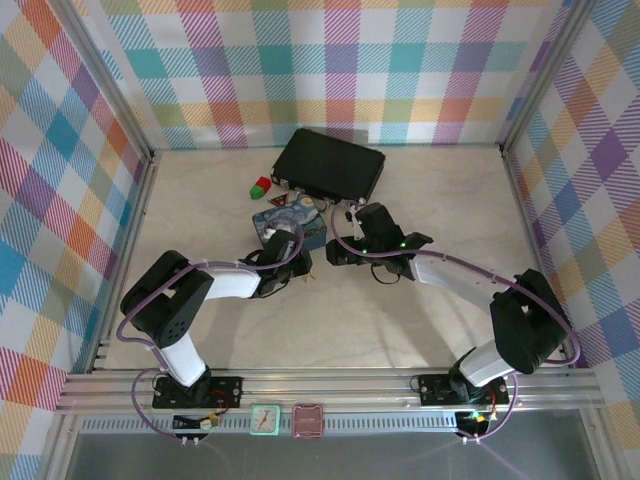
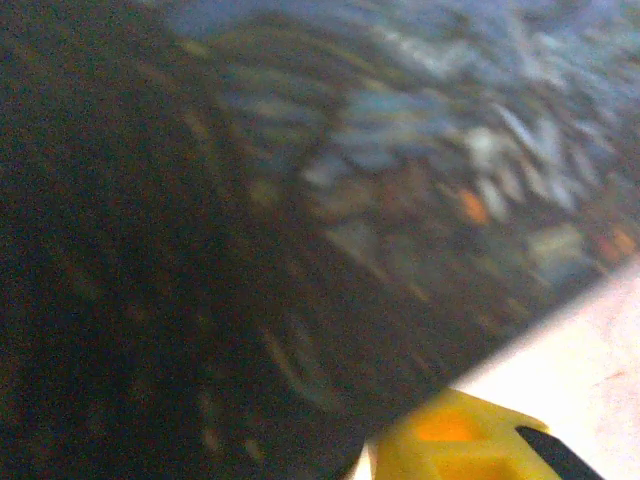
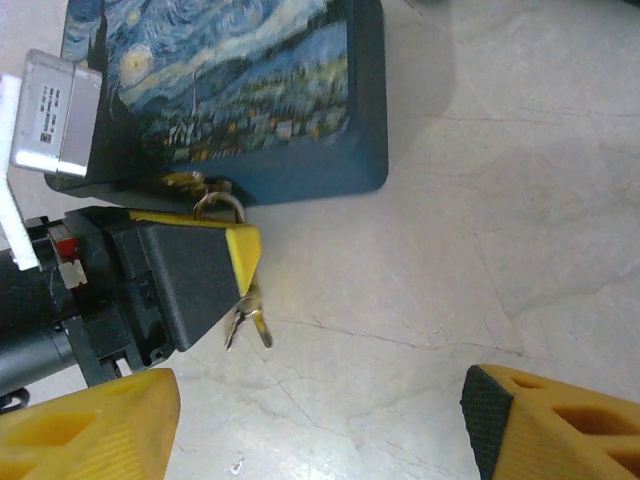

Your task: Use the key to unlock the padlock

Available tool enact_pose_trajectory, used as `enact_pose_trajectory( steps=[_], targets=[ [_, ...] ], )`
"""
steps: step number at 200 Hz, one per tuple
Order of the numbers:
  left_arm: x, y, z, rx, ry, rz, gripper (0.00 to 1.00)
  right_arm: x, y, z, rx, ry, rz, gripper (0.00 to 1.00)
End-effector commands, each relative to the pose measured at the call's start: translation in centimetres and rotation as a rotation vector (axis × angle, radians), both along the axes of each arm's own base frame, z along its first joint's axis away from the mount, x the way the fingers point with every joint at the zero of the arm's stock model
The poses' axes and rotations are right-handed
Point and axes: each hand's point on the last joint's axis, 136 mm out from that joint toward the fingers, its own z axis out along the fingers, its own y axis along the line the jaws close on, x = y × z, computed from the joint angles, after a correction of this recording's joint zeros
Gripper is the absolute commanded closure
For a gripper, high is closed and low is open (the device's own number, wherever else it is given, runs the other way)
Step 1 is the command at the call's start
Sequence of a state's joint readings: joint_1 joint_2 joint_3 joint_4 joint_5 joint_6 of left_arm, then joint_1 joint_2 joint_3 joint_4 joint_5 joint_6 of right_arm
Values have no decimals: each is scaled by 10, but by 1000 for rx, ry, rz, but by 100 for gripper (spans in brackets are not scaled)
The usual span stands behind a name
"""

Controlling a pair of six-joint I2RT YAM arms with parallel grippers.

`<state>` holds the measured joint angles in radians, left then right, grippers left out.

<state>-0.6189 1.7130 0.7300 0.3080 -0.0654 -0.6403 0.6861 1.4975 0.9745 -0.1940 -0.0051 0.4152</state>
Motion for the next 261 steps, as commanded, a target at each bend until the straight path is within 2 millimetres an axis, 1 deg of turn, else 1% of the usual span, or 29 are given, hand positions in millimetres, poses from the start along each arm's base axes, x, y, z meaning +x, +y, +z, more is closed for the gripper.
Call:
enact_pose_trajectory(
  steps=[1,20,31,49,67,74,86,106,121,136,153,166,200,209,225,261],
  targets=[
    [2,-1,-3,-17,-7,3,83,-2,2,-5,46,27,-19,25],
    [2,-3,-1,-38,-3,0,97,-5,-1,-18,24,51,-17,24],
    [2,-4,1,-56,6,11,100,-6,-2,-25,6,64,-13,24],
    [2,-2,4,-107,12,46,100,-6,0,-32,12,66,2,23],
    [6,-7,11,-201,11,70,100,-6,6,-35,62,71,20,24],
    [9,-10,16,-247,5,74,100,-6,7,-36,82,77,27,25],
    [12,-14,19,-320,12,90,100,-6,11,-35,131,70,41,29],
    [15,-22,27,-460,8,103,100,-6,18,-29,224,58,60,35],
    [16,-21,31,-547,10,128,100,-7,24,-23,279,68,90,40],
    [15,-22,38,-623,-6,127,100,-10,32,-14,320,80,137,43],
    [11,-18,43,-656,-16,145,100,-12,44,-2,381,72,198,47],
    [9,-13,45,-659,-21,159,100,-12,50,3,421,68,219,49],
    [8,-12,61,-675,-42,154,100,-3,61,8,501,67,233,55],
    [8,-13,65,-683,-45,152,100,-1,64,8,523,68,234,58],
    [8,-13,69,-697,-50,151,100,1,68,4,542,82,241,63],
    [7,-19,76,-721,-43,126,100,4,68,-10,571,99,213,64]
  ],
)
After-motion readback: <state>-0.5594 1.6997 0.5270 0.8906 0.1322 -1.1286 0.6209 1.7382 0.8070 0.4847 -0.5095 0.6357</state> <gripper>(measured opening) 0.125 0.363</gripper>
